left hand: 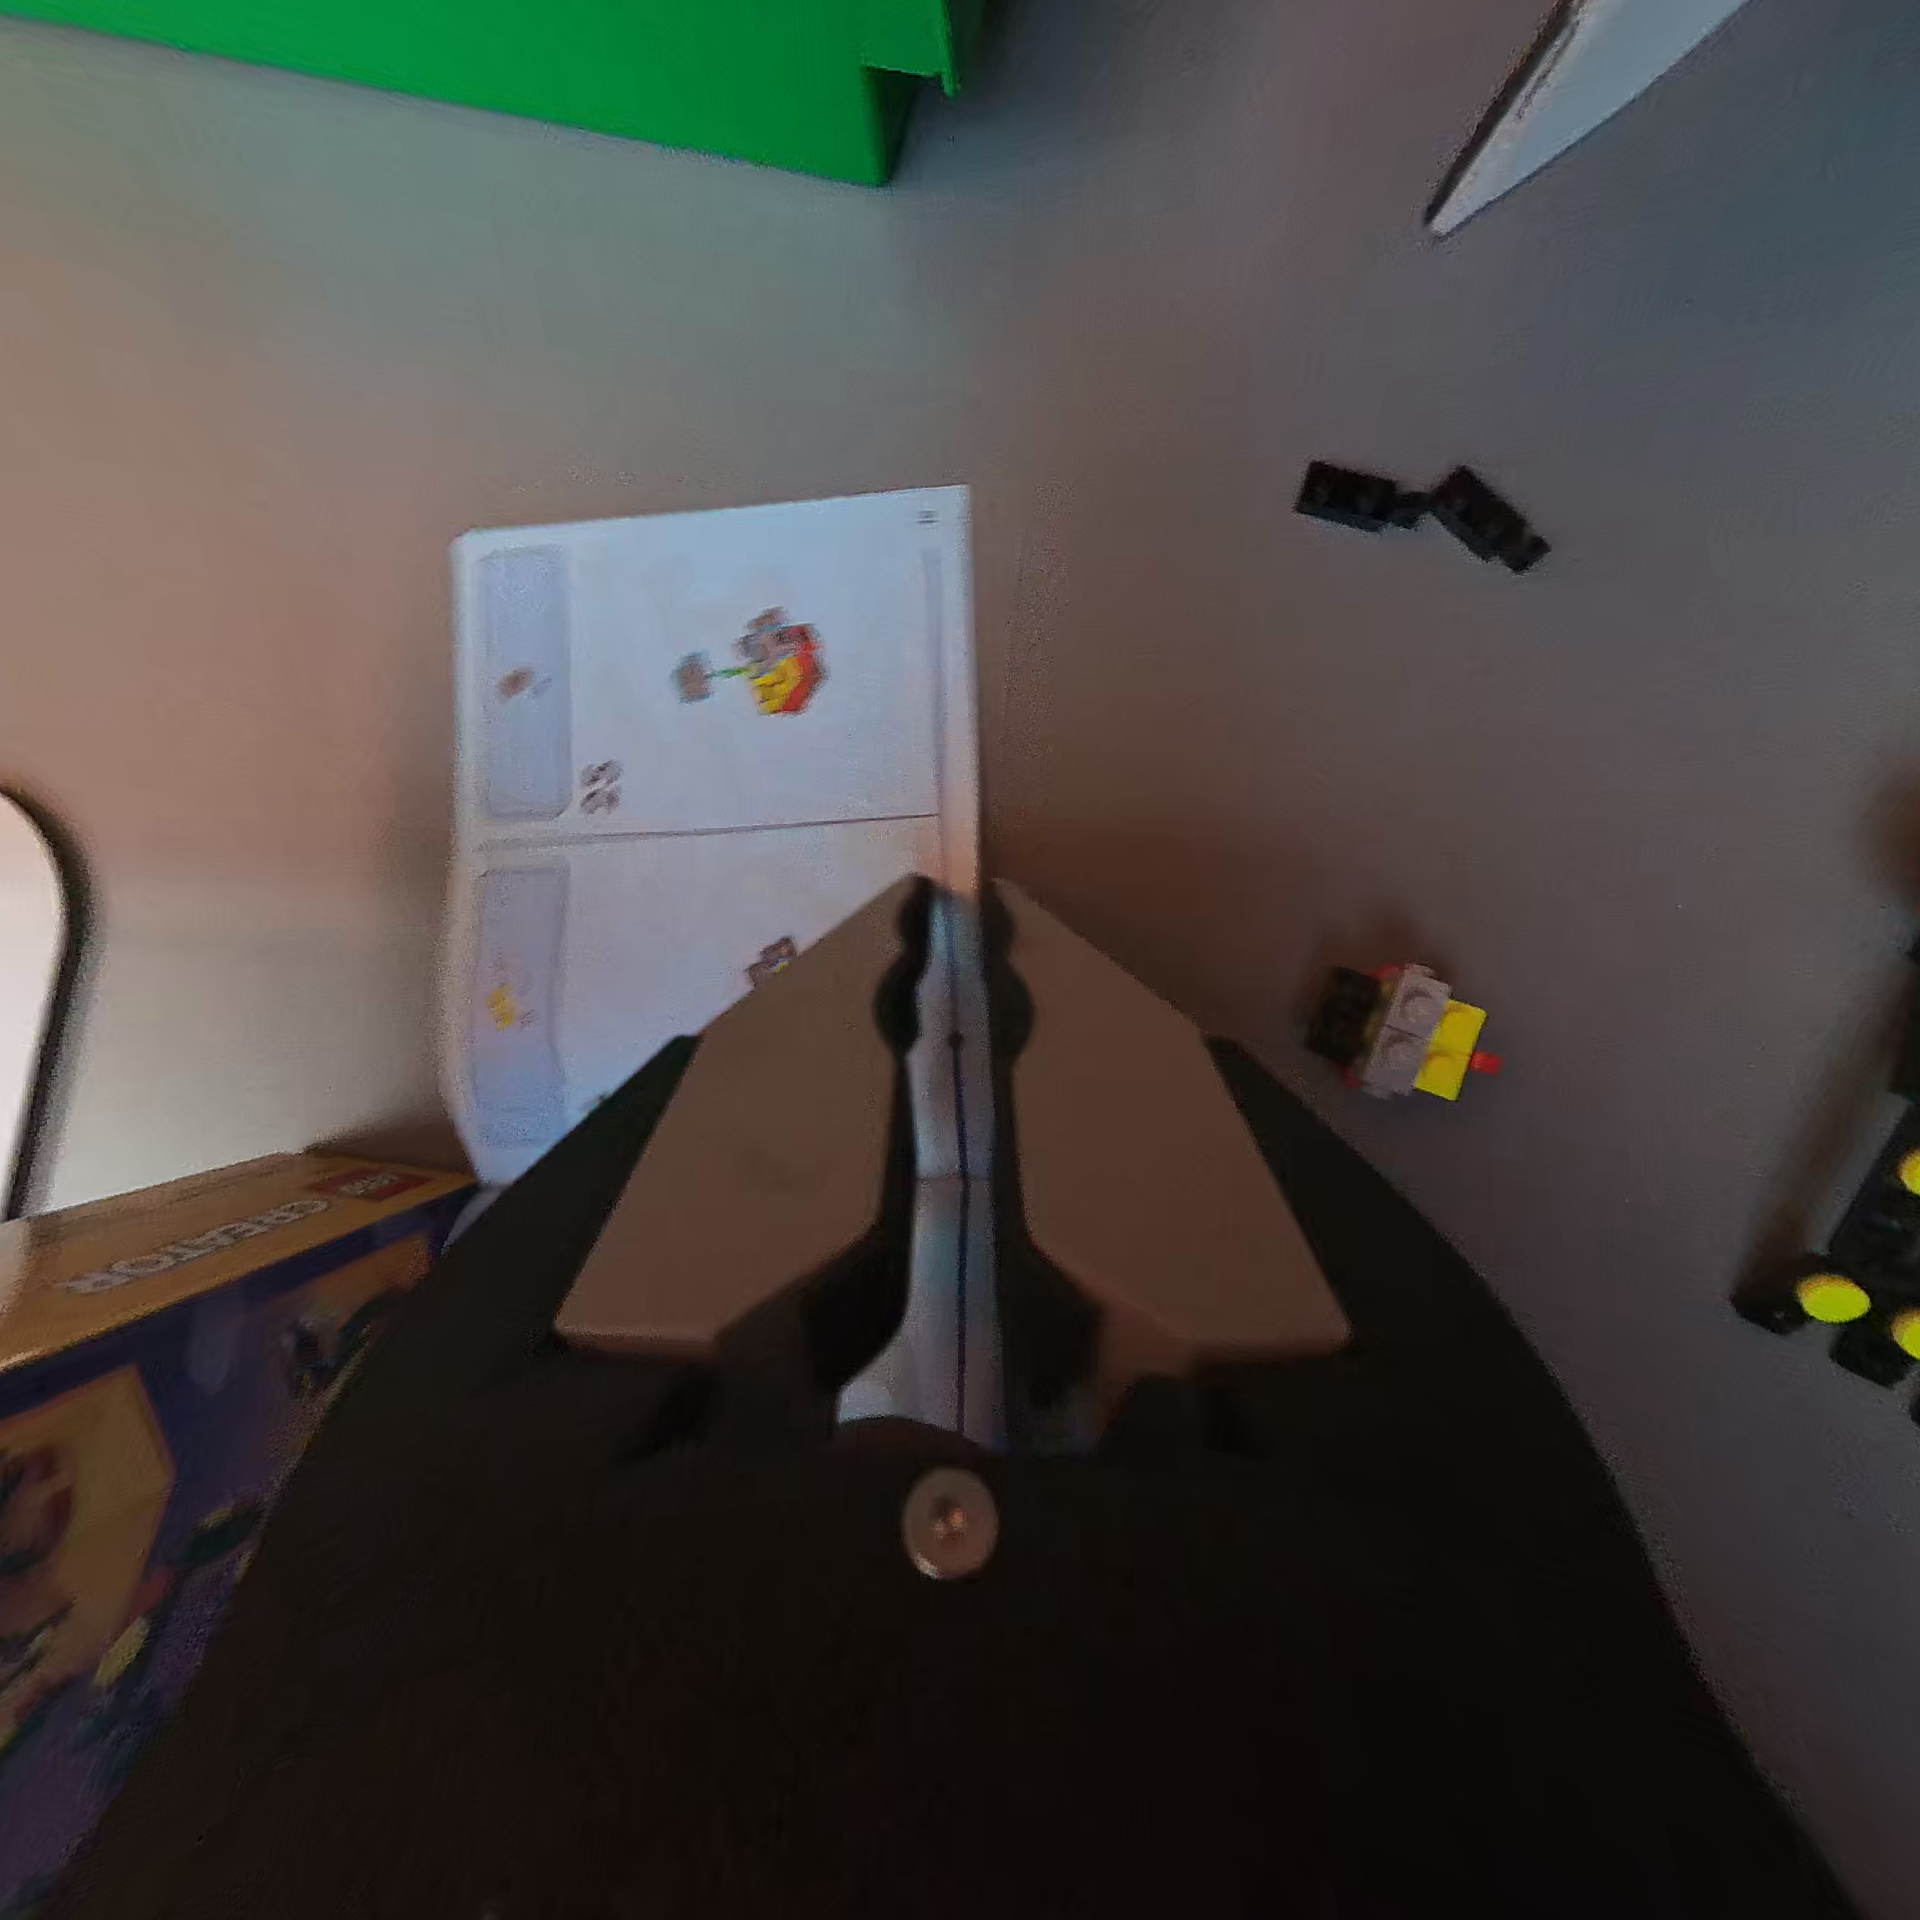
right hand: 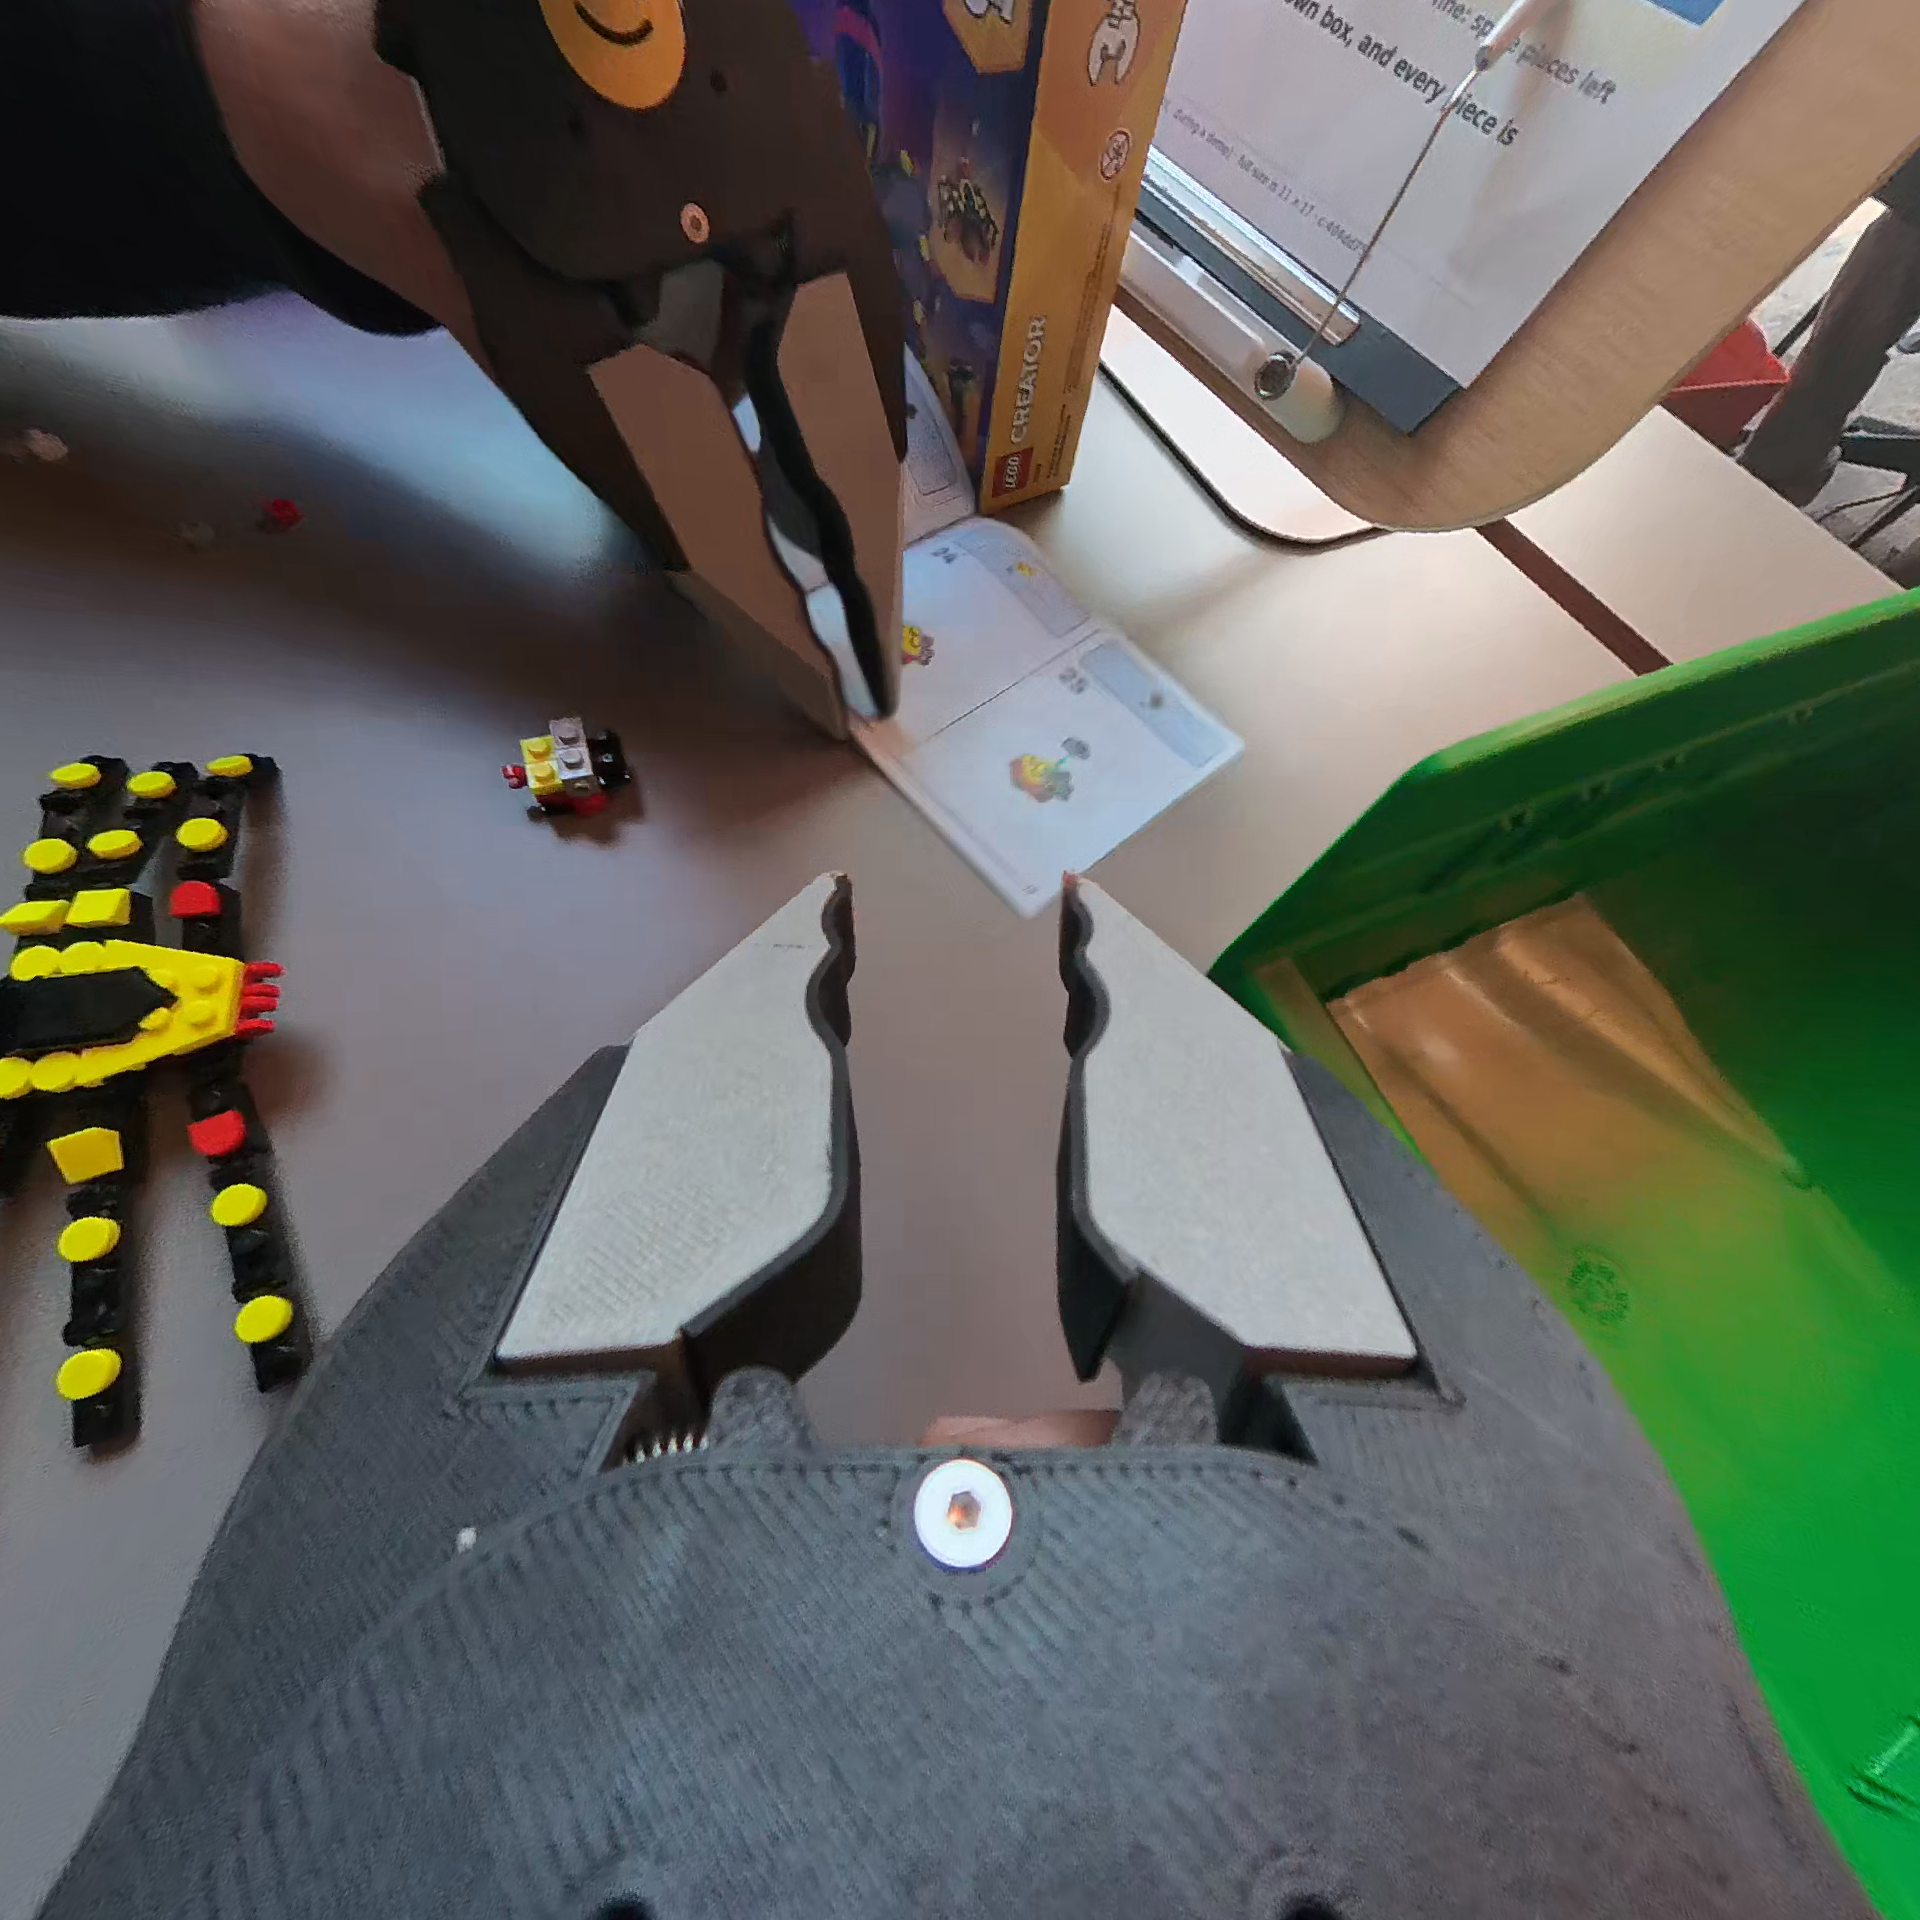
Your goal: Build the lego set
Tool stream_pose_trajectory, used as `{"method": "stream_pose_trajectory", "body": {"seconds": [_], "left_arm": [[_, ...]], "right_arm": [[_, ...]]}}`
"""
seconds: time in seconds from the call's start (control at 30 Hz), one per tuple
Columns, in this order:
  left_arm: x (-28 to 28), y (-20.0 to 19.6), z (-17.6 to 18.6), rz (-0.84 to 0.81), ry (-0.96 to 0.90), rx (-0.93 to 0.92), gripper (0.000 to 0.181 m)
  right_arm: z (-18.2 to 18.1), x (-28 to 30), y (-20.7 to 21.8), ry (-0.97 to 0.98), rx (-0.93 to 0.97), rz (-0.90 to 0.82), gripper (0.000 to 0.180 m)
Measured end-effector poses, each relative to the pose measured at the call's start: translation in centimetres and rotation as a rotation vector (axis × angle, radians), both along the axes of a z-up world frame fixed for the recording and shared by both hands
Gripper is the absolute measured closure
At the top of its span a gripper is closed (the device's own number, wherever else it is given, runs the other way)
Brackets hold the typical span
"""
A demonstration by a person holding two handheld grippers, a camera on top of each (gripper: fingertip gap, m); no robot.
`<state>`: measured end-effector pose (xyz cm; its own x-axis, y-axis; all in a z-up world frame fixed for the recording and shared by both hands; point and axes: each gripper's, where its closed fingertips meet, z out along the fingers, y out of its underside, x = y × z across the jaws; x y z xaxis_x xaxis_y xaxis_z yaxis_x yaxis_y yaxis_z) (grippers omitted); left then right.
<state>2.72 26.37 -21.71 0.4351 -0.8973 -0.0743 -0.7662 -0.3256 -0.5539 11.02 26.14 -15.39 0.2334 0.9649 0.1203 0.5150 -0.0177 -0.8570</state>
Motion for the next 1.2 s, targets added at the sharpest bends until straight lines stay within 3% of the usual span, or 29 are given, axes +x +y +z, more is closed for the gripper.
{"method": "stream_pose_trajectory", "body": {"seconds": [0.03,0.33,0.57,0.77,1.03,1.1,1.2], "left_arm": [[0.0,0.1,0.0,0.003,-0.015,0.007,0.180],[0.2,-1.5,1.7,0.038,-0.251,-0.076,0.181],[-0.2,-3.7,3.0,-0.037,-0.376,-0.129,0.181],[-0.1,-4.7,3.3,-0.081,-0.420,-0.158,0.181],[0.0,-5.0,3.6,-0.094,-0.418,-0.177,0.181],[0.4,-5.0,4.0,-0.097,-0.411,-0.169,0.160],[1.4,-4.9,4.5,-0.120,-0.368,-0.094,0.159]], "right_arm": [[0.0,-0.1,-0.2,0.005,-0.009,0.010,0.143],[-1.8,-1.3,-1.4,-0.049,-0.008,0.084,0.141],[-3.0,-3.4,-1.4,-0.170,0.210,0.150,0.134],[-3.0,-4.0,-1.8,-0.216,0.291,0.189,0.179],[-2.8,-3.9,-1.9,-0.238,0.316,0.189,0.180],[-2.7,-4.0,-1.9,-0.238,0.308,0.183,0.180],[-2.3,-4.1,-2.0,-0.240,0.314,0.175,0.180]]}}
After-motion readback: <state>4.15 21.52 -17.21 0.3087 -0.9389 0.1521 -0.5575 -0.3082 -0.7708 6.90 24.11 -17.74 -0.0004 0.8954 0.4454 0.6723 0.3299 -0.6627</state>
